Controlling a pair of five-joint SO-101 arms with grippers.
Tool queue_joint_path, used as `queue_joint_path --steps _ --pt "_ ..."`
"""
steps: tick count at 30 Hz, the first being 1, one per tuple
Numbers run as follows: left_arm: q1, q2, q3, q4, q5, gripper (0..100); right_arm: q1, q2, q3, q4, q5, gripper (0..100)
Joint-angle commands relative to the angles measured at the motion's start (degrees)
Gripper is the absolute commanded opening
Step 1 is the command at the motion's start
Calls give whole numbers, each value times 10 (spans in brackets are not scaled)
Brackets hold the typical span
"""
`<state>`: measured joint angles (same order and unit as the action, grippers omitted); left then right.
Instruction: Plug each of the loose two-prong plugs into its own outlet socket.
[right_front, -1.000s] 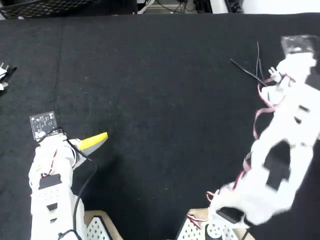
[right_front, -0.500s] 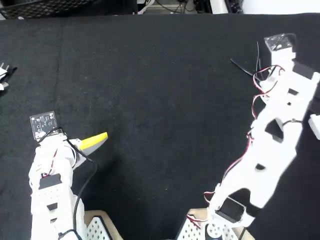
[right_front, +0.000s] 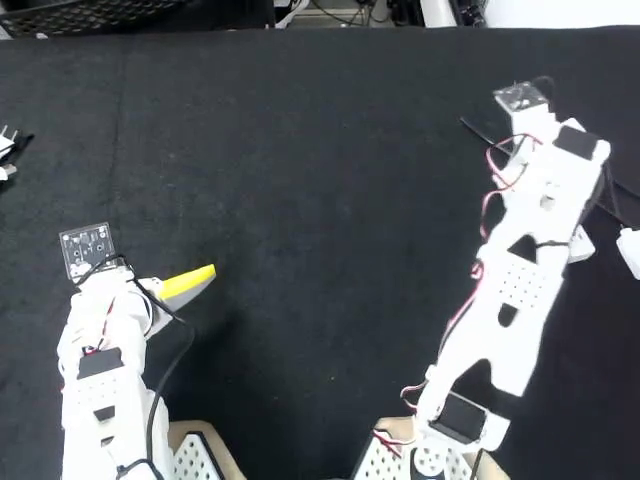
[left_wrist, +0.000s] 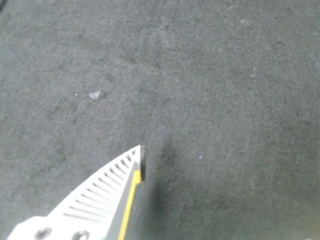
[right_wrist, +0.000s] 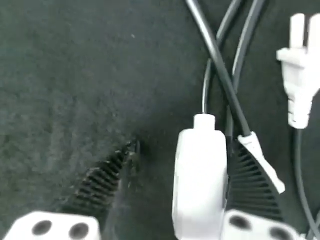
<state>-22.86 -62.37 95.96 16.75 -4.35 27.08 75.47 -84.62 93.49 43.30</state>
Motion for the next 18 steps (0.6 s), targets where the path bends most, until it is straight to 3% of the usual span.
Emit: queue_joint_path --steps 1,6,12,18 --pt "7 -7 11 2 -5 619 -11 24 -94 21 1 271" --pt "7 -7 11 2 -5 619 -7 48 -109 20 1 236" --pt "7 -7 11 2 -5 619 -6 44 -110 25 1 17" --pt "7 -7 11 2 -5 619 -7 15 -111 65 1 22"
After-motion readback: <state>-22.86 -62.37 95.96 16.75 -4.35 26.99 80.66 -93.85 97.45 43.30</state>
